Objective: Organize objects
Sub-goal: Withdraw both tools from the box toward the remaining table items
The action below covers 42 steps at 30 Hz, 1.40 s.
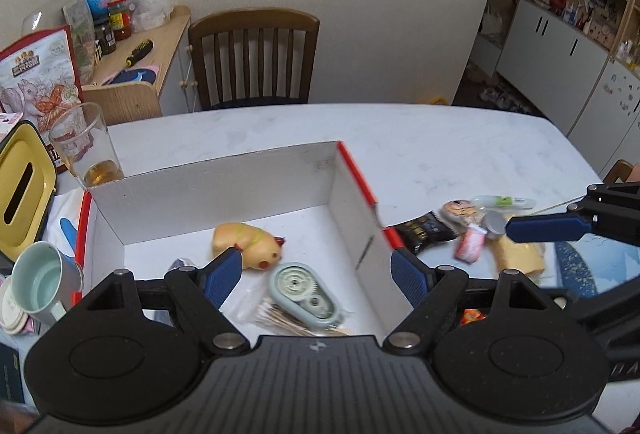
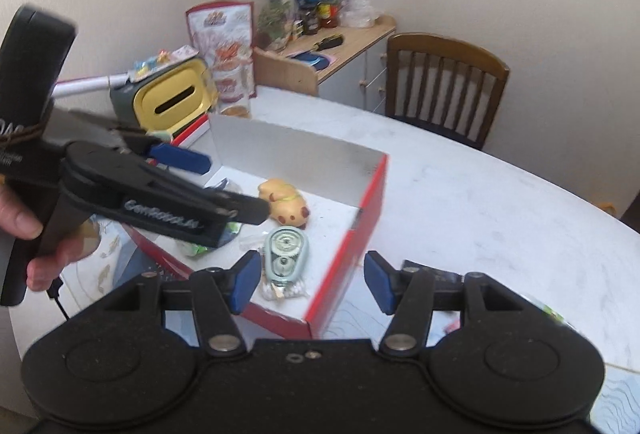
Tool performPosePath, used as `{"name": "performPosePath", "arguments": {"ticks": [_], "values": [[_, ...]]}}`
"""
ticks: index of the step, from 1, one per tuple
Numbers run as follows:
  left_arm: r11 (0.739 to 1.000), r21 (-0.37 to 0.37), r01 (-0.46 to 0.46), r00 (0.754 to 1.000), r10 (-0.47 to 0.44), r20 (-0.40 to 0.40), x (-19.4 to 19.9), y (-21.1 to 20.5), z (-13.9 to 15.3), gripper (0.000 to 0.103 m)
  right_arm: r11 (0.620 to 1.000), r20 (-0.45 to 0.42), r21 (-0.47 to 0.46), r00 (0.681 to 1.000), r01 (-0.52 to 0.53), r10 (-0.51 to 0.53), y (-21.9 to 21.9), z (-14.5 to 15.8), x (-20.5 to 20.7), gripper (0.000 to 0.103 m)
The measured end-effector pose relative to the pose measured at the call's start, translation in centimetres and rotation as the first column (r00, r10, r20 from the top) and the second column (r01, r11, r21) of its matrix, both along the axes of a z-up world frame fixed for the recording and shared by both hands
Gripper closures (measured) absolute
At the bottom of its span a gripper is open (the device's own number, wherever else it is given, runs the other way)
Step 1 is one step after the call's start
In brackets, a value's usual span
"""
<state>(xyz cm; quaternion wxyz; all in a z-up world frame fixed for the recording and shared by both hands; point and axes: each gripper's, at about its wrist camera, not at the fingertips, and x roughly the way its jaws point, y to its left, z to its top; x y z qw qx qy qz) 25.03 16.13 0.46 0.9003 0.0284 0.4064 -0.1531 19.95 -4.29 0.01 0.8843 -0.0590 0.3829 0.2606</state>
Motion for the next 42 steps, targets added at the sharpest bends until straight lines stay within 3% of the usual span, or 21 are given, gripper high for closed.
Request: {"name": "performPosePath", "arguments": {"ticks": [2, 14, 17, 19, 26, 35, 42], "values": [[1.000, -0.006, -0.010, 1.000, 0.010, 0.009, -0.9, -0.8, 0.4, 0.021, 1.000, 0.015, 0.014, 1.000, 0.017, -0.017, -1.4, 0.4, -0.6, 0.036], [0.999, -0.033, -0.007, 0.998, 0.009, 0.065, -5.7, -7.0, 0.7, 0.012, 0.992, 0.045, 0.082, 0.994, 0.095, -0.099, -10.4, 0.4, -3.6, 0.024], [0.999, -0.036, -0.001, 0.998, 0.003, 0.064, -6.5, -8.6, 0.1, 0.010, 0.987, 0.029, 0.096, 0.990, 0.132, -0.136, -13.0, -0.1, -4.3, 0.021], [0.999, -0.040, 0.003, 0.998, -0.001, 0.060, -7.0, -9.7, -0.5, 0.000, 0.983, 0.028, 0.091, 0.986, 0.159, -0.162, -14.7, -0.5, -4.7, 0.020], [0.999, -0.031, 0.016, 0.998, -0.014, 0.064, -8.6, -13.4, -2.9, 0.000, 0.973, 0.022, 0.048, 0.974, 0.224, -0.226, -19.3, -2.9, -6.3, 0.019], [0.999, 0.019, 0.033, 0.993, -0.035, 0.111, -10.6, -17.5, -6.1, 0.000, 0.976, -0.015, -0.008, 0.976, 0.216, -0.216, -21.6, -6.4, -8.2, 0.019], [0.998, 0.054, 0.012, 0.995, -0.018, 0.101, -10.5, -18.9, -9.0, 0.000, 0.986, -0.024, -0.044, 0.987, 0.161, -0.162, -21.2, -8.1, -8.8, 0.019]]}}
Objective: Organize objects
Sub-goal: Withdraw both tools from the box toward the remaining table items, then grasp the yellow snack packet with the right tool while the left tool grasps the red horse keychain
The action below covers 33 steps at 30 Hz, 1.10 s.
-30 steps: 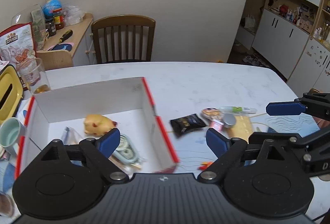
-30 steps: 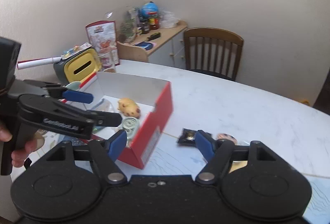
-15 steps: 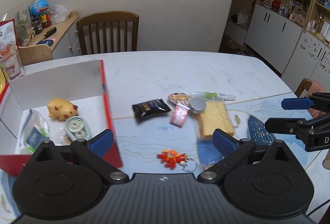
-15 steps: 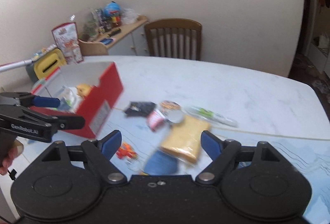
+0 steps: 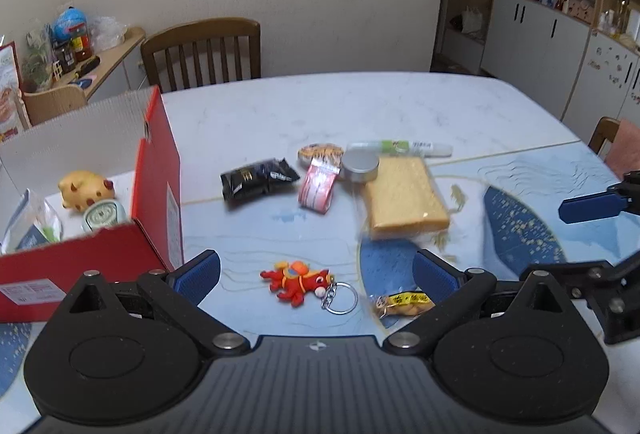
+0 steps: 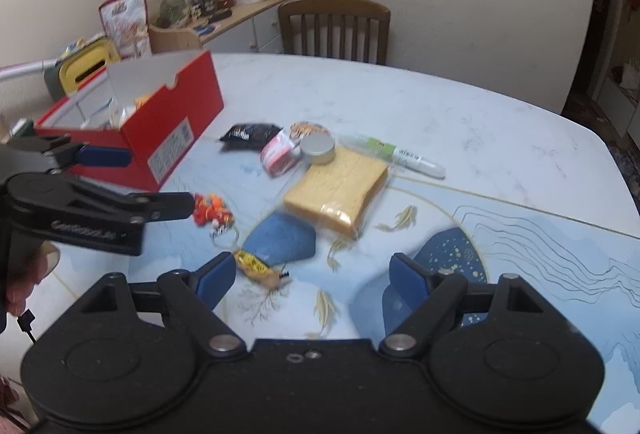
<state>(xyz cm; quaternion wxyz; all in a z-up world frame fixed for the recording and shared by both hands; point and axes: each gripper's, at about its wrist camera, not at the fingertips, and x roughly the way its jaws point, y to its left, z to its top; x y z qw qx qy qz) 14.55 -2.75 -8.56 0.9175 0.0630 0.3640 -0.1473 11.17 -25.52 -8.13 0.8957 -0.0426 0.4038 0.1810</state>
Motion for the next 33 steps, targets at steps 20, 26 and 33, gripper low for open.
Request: {"name": "performPosePath", "arguments": {"ticks": [20, 26, 33], "values": [[0.999, 0.027, -0.024, 0.999, 0.025, -0.036, 3.6, 0.5, -6.2, 0.000, 0.985, -0.034, -0.083, 0.988, -0.152, 0.150, 4.0, -5.5, 1.6, 0.021], [0.999, 0.024, -0.037, 0.998, 0.038, -0.045, 4.3, 0.8, -7.0, 0.001, 0.981, -0.039, -0.087, 0.985, -0.173, 0.170, 4.6, -6.4, 2.3, 0.027], [0.999, 0.025, -0.031, 0.999, 0.031, -0.030, 4.3, 0.9, -7.3, 0.006, 0.979, -0.063, -0.077, 0.981, -0.187, 0.182, 5.1, -7.2, 2.8, 0.050]]}}
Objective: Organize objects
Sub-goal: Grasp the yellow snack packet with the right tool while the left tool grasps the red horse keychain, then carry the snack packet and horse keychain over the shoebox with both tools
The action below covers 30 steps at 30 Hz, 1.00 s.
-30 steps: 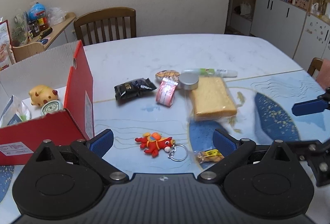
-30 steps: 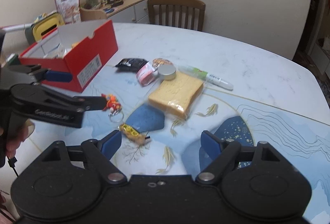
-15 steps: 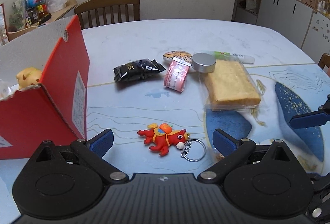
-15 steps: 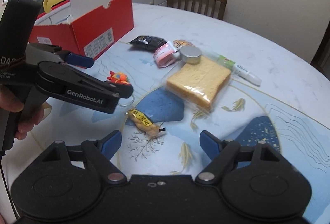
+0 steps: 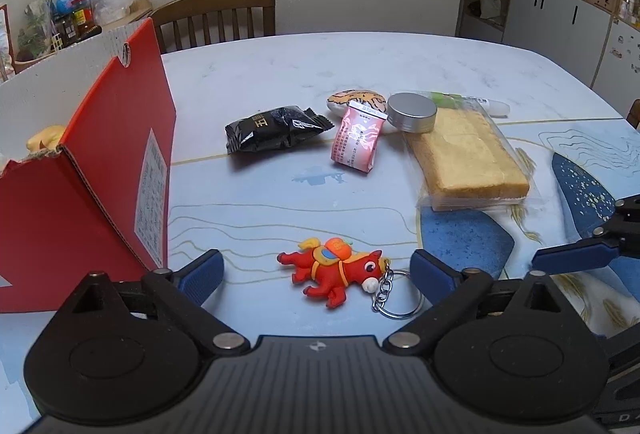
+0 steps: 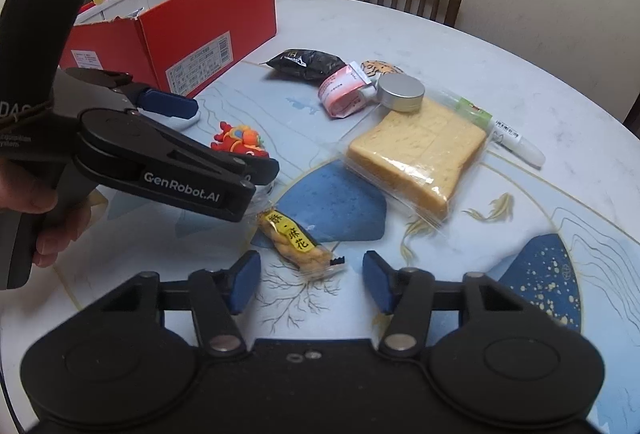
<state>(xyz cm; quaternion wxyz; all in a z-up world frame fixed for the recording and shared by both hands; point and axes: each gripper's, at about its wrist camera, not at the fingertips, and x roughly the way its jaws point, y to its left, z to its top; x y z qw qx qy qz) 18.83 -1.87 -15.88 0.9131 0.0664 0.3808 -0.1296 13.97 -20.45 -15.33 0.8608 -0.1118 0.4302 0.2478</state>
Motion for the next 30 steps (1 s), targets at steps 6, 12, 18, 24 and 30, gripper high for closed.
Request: {"name": "performPosePath", "arguments": {"ticks": [6, 12, 18, 24, 30], "values": [[1.000, -0.016, 0.017, 1.000, -0.017, 0.002, -0.1, -0.1, 0.1, 0.025, 1.000, 0.008, 0.002, 1.000, -0.012, 0.012, 0.6, 0.0, 0.2, 0.054], [0.999, -0.019, 0.047, 0.999, -0.047, -0.001, -0.1, -0.4, 0.2, 0.039, 1.000, 0.014, -0.009, 1.000, -0.024, 0.024, 1.1, 0.0, 0.3, 0.068], [0.999, -0.016, 0.051, 0.999, -0.051, -0.012, -0.1, -0.3, 0.4, 0.043, 0.999, 0.015, -0.034, 1.000, 0.006, -0.005, 0.9, 0.1, -0.2, 0.075], [0.999, -0.010, 0.053, 0.998, -0.053, -0.022, -0.6, -0.3, 0.7, 0.044, 0.994, -0.026, 0.023, 0.994, 0.103, -0.102, -0.9, 0.8, -0.8, 0.076], [0.997, -0.050, 0.054, 0.998, -0.056, -0.039, -2.0, 0.0, 1.7, 0.044, 0.984, -0.020, 0.050, 0.985, 0.169, -0.169, -2.0, 2.6, -1.9, 0.076]]}}
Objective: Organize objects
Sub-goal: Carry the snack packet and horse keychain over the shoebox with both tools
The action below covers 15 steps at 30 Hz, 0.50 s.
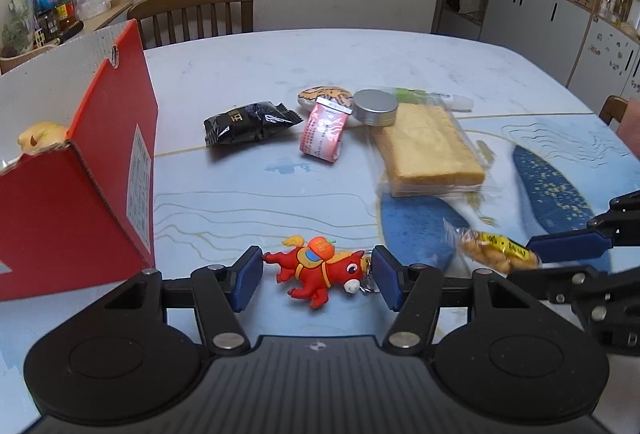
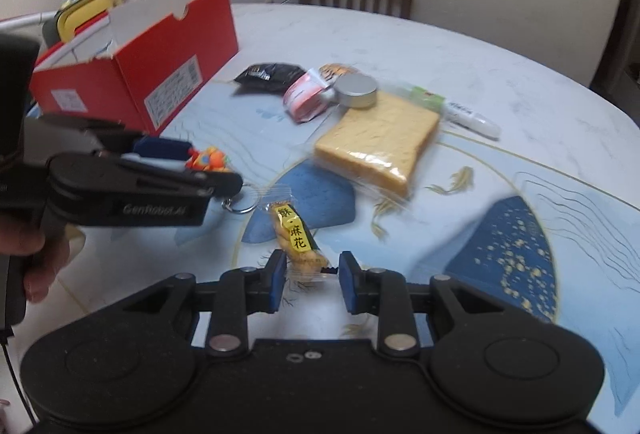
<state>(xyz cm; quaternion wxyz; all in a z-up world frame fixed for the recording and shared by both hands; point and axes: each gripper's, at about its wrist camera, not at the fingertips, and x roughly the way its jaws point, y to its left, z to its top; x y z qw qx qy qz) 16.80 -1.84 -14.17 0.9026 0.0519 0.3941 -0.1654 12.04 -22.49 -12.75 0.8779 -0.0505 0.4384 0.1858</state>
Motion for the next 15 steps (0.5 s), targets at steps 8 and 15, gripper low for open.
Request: {"name": "performPosePath", "arguments": {"ticks": [8, 15], "values": [[1.000, -0.012, 0.018, 1.000, -0.018, -0.011, -2.1, 0.4, 2.7, 0.044, 0.999, 0.019, 0.000, 0.999, 0.036, -0.036, -0.1, 2.3, -1.3, 0.076], [0.998, -0.055, 0.043, 0.999, -0.043, 0.005, -3.0, 1.9, 5.9, 0.044, 0.998, 0.041, 0.028, 0.998, 0.056, -0.057, 0.5, 4.9, -1.8, 0.076]]}}
